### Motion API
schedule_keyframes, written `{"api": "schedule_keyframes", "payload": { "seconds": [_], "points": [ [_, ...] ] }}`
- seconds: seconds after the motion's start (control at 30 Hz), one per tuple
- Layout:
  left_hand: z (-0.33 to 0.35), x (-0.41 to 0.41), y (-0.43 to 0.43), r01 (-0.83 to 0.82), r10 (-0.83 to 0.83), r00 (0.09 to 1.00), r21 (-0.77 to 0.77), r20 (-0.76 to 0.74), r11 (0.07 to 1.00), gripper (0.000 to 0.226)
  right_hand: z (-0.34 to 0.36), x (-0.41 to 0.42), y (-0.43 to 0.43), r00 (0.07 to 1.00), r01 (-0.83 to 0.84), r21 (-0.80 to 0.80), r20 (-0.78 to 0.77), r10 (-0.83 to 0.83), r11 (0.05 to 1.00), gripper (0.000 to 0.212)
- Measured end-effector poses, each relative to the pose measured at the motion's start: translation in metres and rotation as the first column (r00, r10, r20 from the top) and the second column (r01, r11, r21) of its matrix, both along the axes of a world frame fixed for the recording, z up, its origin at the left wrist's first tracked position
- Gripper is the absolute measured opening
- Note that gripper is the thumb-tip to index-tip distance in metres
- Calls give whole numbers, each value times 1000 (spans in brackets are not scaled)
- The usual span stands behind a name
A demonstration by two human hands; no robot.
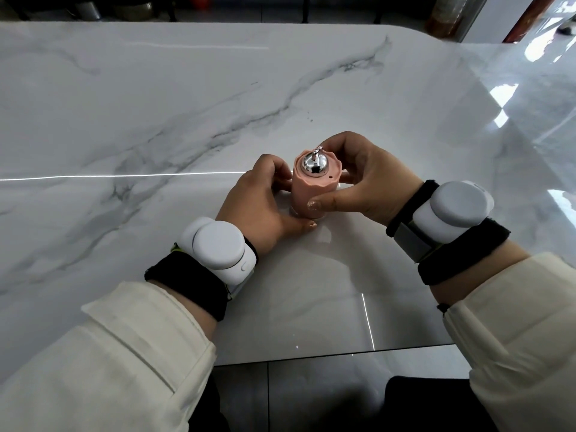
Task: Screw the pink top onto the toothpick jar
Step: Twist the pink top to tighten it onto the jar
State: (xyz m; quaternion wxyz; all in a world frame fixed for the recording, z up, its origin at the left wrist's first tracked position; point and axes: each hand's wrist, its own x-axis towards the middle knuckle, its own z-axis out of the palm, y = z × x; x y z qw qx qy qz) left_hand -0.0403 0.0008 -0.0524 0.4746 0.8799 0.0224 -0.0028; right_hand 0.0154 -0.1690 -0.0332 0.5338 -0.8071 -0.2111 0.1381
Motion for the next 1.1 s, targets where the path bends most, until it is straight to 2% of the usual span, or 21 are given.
{"api": "schedule_keyframes", "payload": {
  "seconds": [0.2,0.37,0.6,0.83,1.1],
  "points": [
    [0,0,4,43,-46,998,-58,-38,997,68,0,1,-1,991,-126,-13,-50,125,992,78],
    [2,-1,6,74,-80,995,-91,-56,993,63,4,3,-5,984,-169,-15,-63,167,986,70],
    [-1,0,5,42,-45,998,-63,-39,997,68,3,3,-4,994,-102,-3,-49,102,995,57],
    [-1,0,1,0,0,1000,-5,-3,1000,65,-2,-2,5,1000,1,-9,-10,-1,1000,59],
    [-3,1,-1,-10,10,1000,17,11,1000,66,0,-8,10,999,30,-56,31,-28,998,58]
  ]
}}
